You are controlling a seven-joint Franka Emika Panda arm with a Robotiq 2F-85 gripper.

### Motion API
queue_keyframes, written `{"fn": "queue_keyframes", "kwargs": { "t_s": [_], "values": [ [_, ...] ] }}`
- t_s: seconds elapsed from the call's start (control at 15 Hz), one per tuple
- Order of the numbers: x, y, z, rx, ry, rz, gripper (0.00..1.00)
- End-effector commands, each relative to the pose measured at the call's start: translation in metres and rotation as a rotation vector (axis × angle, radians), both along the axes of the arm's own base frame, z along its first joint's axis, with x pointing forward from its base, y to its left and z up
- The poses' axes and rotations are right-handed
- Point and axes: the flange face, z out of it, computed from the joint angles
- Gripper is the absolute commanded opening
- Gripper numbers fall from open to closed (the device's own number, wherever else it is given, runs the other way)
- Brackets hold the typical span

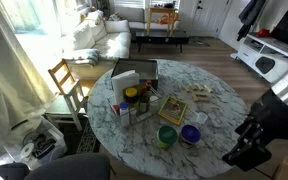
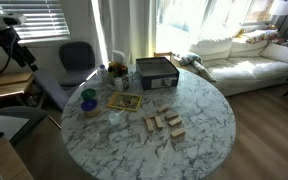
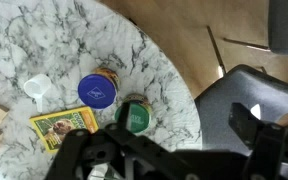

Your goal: Swap the lids on the can

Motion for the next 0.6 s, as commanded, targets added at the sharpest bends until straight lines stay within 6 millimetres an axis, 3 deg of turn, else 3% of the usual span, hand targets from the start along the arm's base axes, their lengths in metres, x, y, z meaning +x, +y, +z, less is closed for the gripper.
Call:
{"fn": "queue_keyframes", "kwargs": {
  "t_s": [0.0,0.13,0.53],
  "values": [
    [0.0,0.0,0.001,0.0,0.001,0.0,1.0],
    [0.0,0.0,0.001,0.0,0.001,0.0,1.0],
    [0.094,-0.047,-0.041,0.1,0.07,-0.059,1.0]
  ]
}}
